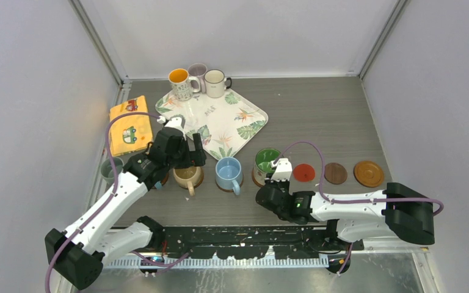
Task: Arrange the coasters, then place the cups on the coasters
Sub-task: Place the cup on the coaster.
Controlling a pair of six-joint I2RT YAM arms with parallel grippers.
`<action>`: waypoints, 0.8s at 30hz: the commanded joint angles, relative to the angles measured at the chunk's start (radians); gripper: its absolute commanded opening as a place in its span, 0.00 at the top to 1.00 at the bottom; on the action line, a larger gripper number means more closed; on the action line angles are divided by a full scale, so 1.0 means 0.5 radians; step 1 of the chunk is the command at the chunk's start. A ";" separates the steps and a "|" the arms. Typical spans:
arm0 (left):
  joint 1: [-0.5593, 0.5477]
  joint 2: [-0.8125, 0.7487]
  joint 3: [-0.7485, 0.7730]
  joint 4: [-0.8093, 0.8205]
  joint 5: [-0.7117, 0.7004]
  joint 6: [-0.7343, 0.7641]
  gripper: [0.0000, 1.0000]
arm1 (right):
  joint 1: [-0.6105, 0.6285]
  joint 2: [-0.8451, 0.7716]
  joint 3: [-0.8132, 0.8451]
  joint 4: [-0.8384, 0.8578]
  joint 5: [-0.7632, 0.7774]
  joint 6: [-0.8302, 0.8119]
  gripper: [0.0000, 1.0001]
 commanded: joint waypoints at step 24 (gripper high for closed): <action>0.011 -0.028 0.044 0.083 0.010 0.008 0.00 | -0.017 -0.164 0.163 -0.050 0.050 -0.002 0.60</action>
